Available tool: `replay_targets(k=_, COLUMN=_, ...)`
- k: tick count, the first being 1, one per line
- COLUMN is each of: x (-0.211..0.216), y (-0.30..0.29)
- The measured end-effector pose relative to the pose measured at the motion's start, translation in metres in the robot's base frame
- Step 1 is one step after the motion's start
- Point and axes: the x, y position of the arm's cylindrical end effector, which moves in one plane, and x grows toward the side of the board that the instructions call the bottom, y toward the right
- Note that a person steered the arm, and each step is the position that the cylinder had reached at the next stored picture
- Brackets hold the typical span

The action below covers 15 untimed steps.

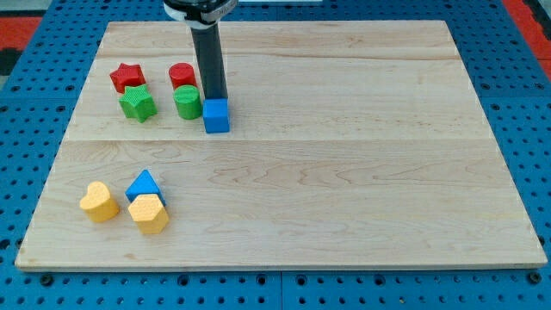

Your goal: Place the blue cube on top of the yellow heart

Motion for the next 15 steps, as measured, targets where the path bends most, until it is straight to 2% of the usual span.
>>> replay_targets(k=3, x=0.068, y=0.056)
replay_targets(k=5, x=0.058, y=0.004)
replay_targets(k=6, x=0.023, y=0.004)
replay_targets(k=7, x=0.034, y=-0.023)
replay_targets(k=9, x=0.097, y=-0.046)
replay_targets(k=11, x=0.089, y=-0.084)
replay_targets(k=12, x=0.070, y=-0.108)
replay_targets(k=14, x=0.094, y=-0.122)
replay_targets(k=15, x=0.076, y=-0.127)
